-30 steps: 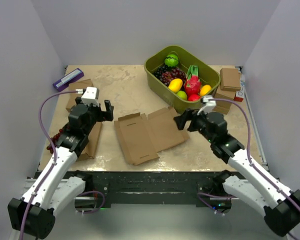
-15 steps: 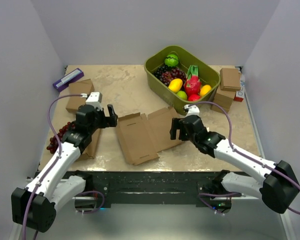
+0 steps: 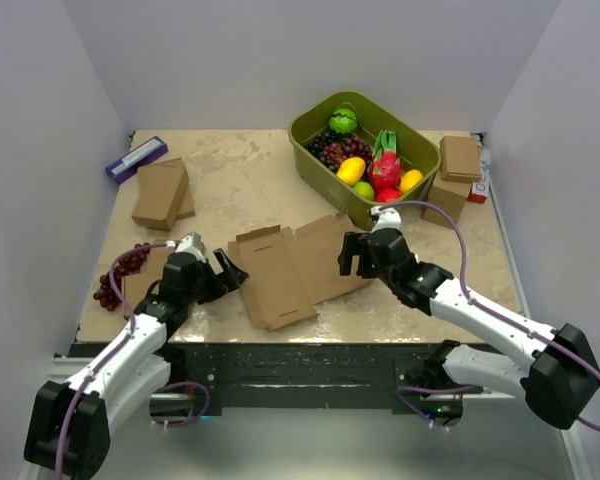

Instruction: Fold the paper box

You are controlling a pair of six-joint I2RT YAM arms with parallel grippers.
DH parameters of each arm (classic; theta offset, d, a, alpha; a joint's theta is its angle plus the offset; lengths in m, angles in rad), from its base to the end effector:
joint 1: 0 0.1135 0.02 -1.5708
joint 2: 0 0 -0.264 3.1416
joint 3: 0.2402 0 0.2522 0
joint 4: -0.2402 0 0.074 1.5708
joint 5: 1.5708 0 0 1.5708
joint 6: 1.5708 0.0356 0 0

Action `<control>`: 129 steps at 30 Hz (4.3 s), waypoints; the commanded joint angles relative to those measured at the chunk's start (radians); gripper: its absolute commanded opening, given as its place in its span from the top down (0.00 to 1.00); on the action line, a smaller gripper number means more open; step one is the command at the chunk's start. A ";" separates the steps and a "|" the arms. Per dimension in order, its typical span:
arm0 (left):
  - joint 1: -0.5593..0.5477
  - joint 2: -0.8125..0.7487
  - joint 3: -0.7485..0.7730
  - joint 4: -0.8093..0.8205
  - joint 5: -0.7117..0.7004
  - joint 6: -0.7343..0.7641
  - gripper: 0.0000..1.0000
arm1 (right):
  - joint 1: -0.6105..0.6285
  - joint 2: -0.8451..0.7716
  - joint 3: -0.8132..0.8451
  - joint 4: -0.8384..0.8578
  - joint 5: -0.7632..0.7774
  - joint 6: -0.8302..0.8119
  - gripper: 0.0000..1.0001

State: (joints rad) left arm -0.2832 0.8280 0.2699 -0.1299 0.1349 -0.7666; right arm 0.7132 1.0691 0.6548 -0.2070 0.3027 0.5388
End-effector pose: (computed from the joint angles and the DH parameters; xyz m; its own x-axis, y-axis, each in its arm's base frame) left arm 0.1575 -0.0508 0.1597 -0.7004 -0.5121 -0.4972 -0.1516 0.7875 -0.5974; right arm 0.1803 0.1419 0.2384 -0.6042 0.1249 -0.7870 -0.1528 0.9511 0.2683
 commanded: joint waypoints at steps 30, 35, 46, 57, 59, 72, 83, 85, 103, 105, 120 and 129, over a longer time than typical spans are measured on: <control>-0.014 0.238 0.004 0.517 0.241 0.007 1.00 | 0.002 -0.095 0.074 -0.049 -0.019 -0.036 0.08; -0.002 0.036 0.180 0.253 0.219 0.238 1.00 | 0.003 -0.118 0.201 -0.160 -0.036 -0.125 0.07; 0.053 0.318 0.563 -0.102 0.833 0.745 1.00 | 0.002 -0.077 0.612 -0.310 -0.301 -0.480 0.11; 0.033 0.326 0.534 -0.111 0.876 0.773 1.00 | 0.045 0.087 0.560 -0.269 -0.355 -0.614 0.16; 0.033 0.335 0.534 -0.116 0.874 0.774 1.00 | 0.060 0.114 0.546 -0.255 -0.329 -0.622 0.17; 0.019 0.306 0.497 -0.042 0.968 0.724 1.00 | 0.101 0.106 0.390 -0.014 -0.201 -0.643 0.32; 0.003 0.264 0.474 0.009 0.928 0.690 0.99 | 0.103 0.040 0.321 0.014 -0.257 -0.597 1.00; 0.003 0.252 0.473 0.009 0.908 0.693 0.97 | 0.104 0.023 0.299 0.001 -0.234 -0.583 1.00; -0.001 -0.140 0.323 0.064 0.152 0.470 0.12 | 0.104 -0.100 0.195 -0.123 0.193 -0.117 1.00; -0.002 -0.191 0.275 0.091 0.161 0.391 0.10 | 0.104 -0.121 0.174 -0.114 0.207 -0.068 1.00; -0.154 -0.375 0.020 0.188 0.172 0.147 0.06 | 0.104 -0.121 0.221 -0.189 0.279 0.079 1.00; -0.163 -0.495 0.071 0.087 0.049 0.188 0.06 | 0.104 -0.074 0.270 -0.247 0.358 0.107 1.00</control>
State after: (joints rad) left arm -0.4419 0.3279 0.2996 -0.0456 0.2161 -0.5861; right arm 0.8112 0.9863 0.8749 -0.4183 0.6167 0.5697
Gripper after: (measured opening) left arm 0.935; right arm 0.018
